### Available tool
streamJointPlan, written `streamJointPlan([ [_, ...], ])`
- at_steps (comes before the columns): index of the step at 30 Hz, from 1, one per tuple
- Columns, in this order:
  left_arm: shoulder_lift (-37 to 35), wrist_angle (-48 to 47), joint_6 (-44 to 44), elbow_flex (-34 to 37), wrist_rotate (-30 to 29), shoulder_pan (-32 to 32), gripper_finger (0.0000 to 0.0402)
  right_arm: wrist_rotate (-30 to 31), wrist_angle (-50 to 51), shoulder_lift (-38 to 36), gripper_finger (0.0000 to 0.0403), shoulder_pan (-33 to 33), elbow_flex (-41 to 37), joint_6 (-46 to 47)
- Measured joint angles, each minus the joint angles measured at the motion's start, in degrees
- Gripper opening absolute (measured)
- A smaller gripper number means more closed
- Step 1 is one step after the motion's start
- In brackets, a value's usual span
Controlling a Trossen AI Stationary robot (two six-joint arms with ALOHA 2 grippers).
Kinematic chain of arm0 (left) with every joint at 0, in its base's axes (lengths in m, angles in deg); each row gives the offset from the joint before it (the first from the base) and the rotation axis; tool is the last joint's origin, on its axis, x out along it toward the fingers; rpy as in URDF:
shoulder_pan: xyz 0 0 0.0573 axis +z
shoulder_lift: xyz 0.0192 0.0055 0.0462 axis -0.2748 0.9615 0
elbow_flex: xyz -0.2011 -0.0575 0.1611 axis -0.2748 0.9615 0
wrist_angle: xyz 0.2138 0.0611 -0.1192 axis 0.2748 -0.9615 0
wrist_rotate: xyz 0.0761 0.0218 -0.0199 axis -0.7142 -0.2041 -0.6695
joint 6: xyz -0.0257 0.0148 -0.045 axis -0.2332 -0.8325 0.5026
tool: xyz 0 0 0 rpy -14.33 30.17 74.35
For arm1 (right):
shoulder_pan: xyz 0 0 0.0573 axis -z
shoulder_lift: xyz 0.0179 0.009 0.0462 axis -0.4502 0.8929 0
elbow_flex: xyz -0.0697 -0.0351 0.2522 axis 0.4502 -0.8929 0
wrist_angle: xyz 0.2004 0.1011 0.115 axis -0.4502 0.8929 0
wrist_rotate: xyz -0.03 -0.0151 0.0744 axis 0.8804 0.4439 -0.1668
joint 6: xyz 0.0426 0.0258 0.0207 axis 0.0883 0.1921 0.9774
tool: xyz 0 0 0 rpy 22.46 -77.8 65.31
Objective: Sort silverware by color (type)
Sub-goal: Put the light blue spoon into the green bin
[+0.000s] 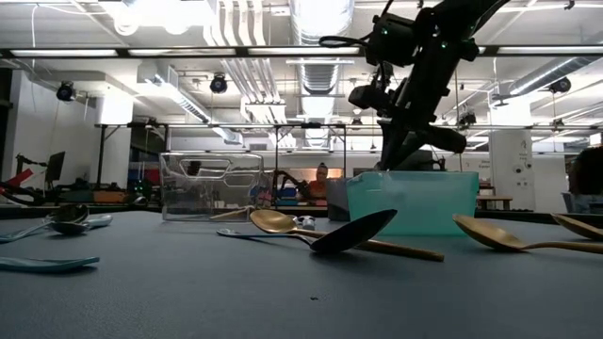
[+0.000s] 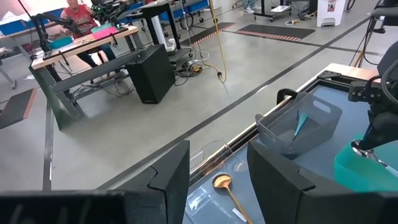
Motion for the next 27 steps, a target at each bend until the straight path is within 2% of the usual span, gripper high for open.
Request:
streamJointPlan([
  [21,0.0,0.0,0.0,0.0,0.0,0.0,0.0142,-0.1,0.0,0.0,0.0010,-0.5,0.0,-0.4],
  [27,0.0,0.0,0.0,0.0,0.0,0.0,0.0142,0.0,0.0,0.0,0.0045,-0.5,0.0,-0.3],
])
